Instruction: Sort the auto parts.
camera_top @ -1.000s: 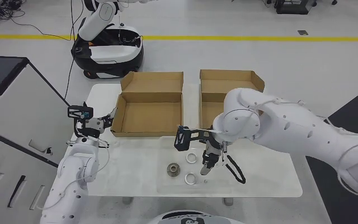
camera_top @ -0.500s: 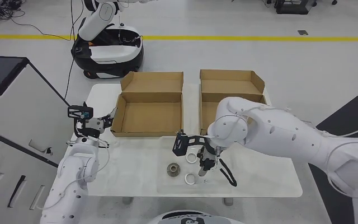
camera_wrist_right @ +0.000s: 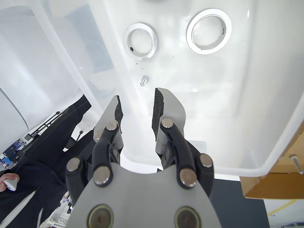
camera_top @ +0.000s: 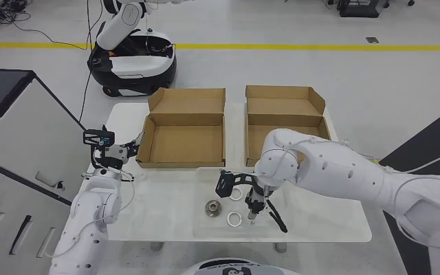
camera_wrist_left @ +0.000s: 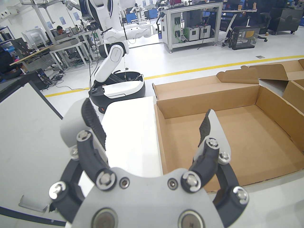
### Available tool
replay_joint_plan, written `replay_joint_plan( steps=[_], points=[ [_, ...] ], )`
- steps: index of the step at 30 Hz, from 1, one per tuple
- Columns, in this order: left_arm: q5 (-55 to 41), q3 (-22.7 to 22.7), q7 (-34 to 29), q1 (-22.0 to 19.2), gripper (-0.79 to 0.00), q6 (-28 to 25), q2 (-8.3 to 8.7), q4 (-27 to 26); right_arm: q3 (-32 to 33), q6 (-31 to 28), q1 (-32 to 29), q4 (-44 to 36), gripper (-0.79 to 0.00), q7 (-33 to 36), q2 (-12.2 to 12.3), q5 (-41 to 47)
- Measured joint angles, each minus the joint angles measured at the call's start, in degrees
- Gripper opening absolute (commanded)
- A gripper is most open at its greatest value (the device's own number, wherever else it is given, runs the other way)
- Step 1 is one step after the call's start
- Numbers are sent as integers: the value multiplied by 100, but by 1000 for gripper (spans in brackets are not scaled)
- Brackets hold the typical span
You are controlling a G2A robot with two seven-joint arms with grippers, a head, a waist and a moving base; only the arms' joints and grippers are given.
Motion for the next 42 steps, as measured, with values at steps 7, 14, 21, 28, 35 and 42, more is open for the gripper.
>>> replay_joint_plan(
  steps=[7, 14, 21, 28, 35, 42],
  points=[
    [0, 0, 0, 0, 0, 0, 0, 0, -84, 9, -119, 51, -477, -1, -2, -76],
    [0, 0, 0, 0, 0, 0, 0, 0, -83, -55, -347, 168, -486, -1, -55, -175],
    [0, 0, 0, 0, 0, 0, 0, 0, -83, -121, -515, 308, -496, -1, -119, -294],
    [0, 0, 0, 0, 0, 0, 0, 0, -83, -169, -579, 426, -505, -1, -175, -363],
    [0, 0, 0, 0, 0, 0, 0, 0, -83, -224, -653, 542, -511, -1, -226, -411],
    [0, 0, 0, 0, 0, 0, 0, 0, -83, -265, -687, 647, -533, -1, -280, -418]
  ],
)
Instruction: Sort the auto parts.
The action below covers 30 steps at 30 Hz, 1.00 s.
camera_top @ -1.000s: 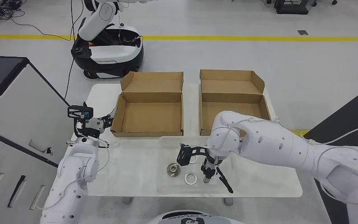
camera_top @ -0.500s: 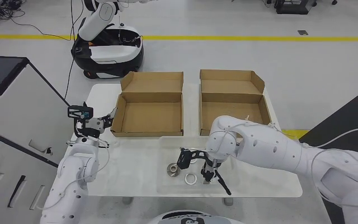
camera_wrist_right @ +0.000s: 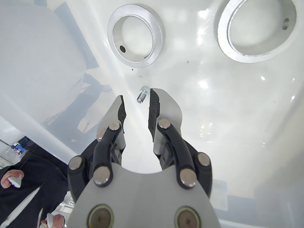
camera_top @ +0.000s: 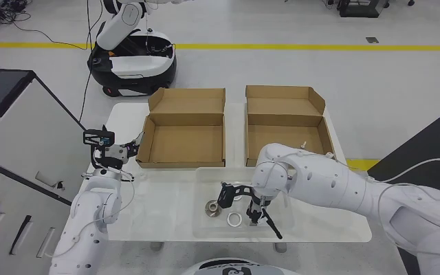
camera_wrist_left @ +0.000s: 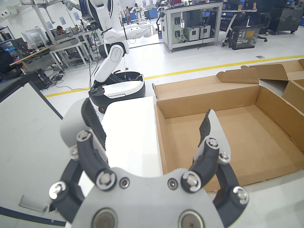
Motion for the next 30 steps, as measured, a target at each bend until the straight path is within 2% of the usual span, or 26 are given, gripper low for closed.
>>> replay_joint_plan(
  steps=[16, 21, 22, 30],
  points=[
    [0, 0, 0, 0, 0, 0, 0, 0, 0, -69, -77, 236, -610, 0, -102, -73],
    [0, 0, 0, 0, 0, 0, 0, 0, 0, -77, -66, 301, -730, 0, -137, -78],
    [0, 0, 0, 0, 0, 0, 0, 0, 0, -77, -62, 308, -785, 0, -142, -80],
    [0, 0, 0, 0, 0, 0, 0, 0, 0, -93, 14, 346, -785, 0, -161, -31]
  ],
)
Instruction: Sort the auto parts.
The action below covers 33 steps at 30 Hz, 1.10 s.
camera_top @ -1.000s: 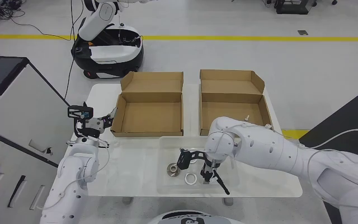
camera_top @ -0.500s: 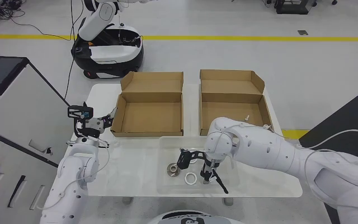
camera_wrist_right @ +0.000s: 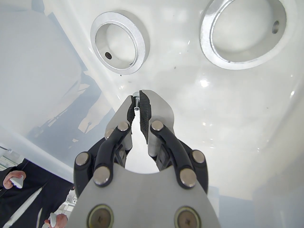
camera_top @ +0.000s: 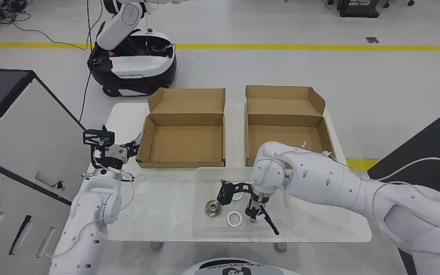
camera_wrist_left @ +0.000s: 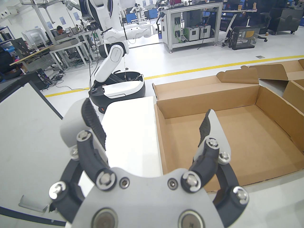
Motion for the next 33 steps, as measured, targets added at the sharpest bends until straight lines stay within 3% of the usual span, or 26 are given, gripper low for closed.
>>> replay_joint_plan(
  steps=[14, 25, 33],
  points=[
    [0, 0, 0, 0, 0, 0, 0, 0, 0, 232, 616, -504, -785, 0, 252, 541],
    [0, 0, 0, 0, 0, 0, 0, 0, 0, 480, 1382, -1313, -785, 0, 798, 1155],
    [0, 0, 0, 0, 0, 0, 0, 0, 37, 353, 1987, -1374, -785, 0, 1283, 1930]
  ],
)
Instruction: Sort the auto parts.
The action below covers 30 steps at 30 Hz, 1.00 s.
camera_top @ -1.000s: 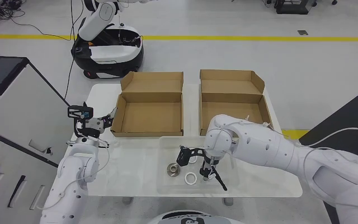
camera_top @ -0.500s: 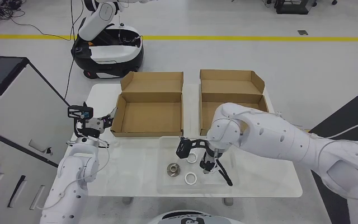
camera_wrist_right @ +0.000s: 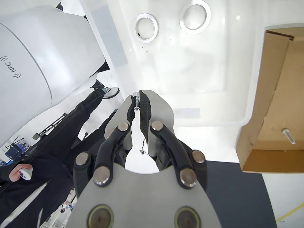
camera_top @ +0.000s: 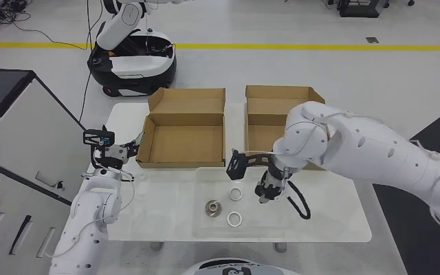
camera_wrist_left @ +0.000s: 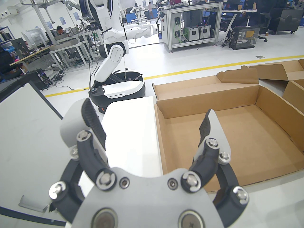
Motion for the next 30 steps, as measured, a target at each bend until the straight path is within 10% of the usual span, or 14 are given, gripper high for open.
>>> replay_joint_plan(
  steps=[18, 30],
  points=[
    [0, 0, 0, 0, 0, 0, 0, 0, 1335, -1590, -924, 263, -785, -799, 1218, 1679],
    [0, 0, 0, 0, 0, 0, 0, 0, 1818, -2618, -1304, 220, -785, -1508, 1285, 2576]
  ],
)
